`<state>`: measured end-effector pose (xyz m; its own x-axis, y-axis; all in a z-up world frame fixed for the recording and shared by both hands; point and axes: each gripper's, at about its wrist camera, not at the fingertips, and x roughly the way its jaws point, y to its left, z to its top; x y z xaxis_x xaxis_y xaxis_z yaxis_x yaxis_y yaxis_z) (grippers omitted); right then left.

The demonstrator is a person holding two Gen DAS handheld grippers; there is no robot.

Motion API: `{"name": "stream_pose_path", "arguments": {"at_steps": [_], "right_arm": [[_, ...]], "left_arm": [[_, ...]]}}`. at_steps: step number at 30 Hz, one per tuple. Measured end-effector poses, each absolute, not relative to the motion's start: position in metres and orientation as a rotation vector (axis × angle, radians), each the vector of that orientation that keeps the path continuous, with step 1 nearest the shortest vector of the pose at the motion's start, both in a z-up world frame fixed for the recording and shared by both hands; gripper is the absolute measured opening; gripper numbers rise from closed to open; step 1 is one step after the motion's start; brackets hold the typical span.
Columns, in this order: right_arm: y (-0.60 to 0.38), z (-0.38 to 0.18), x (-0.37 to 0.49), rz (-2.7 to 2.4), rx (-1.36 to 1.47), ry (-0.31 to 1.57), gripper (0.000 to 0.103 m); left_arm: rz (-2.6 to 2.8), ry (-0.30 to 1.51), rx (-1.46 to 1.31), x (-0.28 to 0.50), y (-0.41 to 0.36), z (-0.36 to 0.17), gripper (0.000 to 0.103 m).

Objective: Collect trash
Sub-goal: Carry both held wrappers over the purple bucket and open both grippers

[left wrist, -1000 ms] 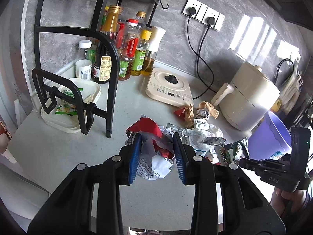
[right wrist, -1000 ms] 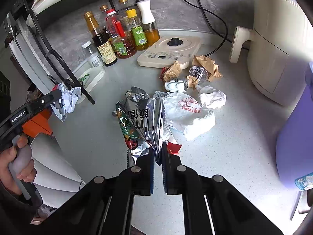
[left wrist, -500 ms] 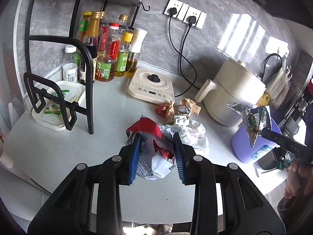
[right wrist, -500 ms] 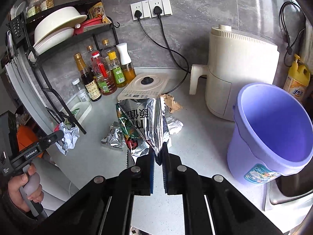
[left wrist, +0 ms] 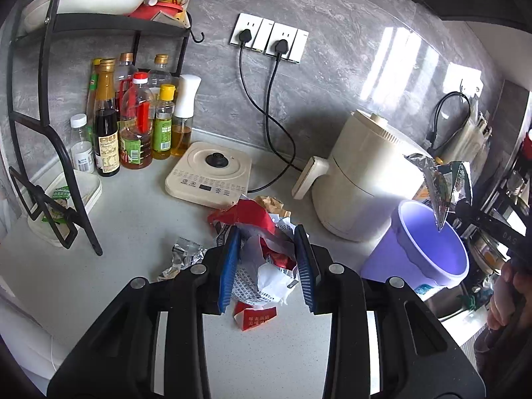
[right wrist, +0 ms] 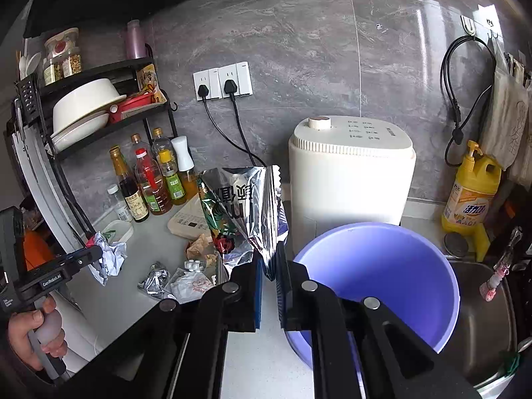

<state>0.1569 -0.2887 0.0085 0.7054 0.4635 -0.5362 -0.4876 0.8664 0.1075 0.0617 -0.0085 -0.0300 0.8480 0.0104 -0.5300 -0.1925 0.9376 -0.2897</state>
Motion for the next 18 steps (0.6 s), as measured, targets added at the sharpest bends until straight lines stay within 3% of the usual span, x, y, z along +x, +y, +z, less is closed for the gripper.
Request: {"name": "stream_pose_path", "arguments": {"at_steps": [9, 15, 17, 18], "right_arm": [[-0.357, -0.003, 0.2, 0.507, -0.014, 0.591, 0.009], [-0.384, -0.011, 0.223, 0.517, 0.0, 0.612, 0.014], [-0.391, -0.012, 0.226, 0.521, -0.008, 0.611, 0.021], [-0.396, -0.013, 0.226, 0.527, -0.006, 0.611, 0.035]], "left_arm": [[0.101, 0.547, -0.311, 0.102, -0.072, -0.024, 0.033], [0.09, 0.525, -0.306, 0.122, -0.106, -0.015, 0.033], [0.076, 0.523, -0.299, 0.129, -0.119, -0.012, 0.033], [0.067, 0.522, -0.294, 0.132, -0.125, -0.01, 0.033]]}}
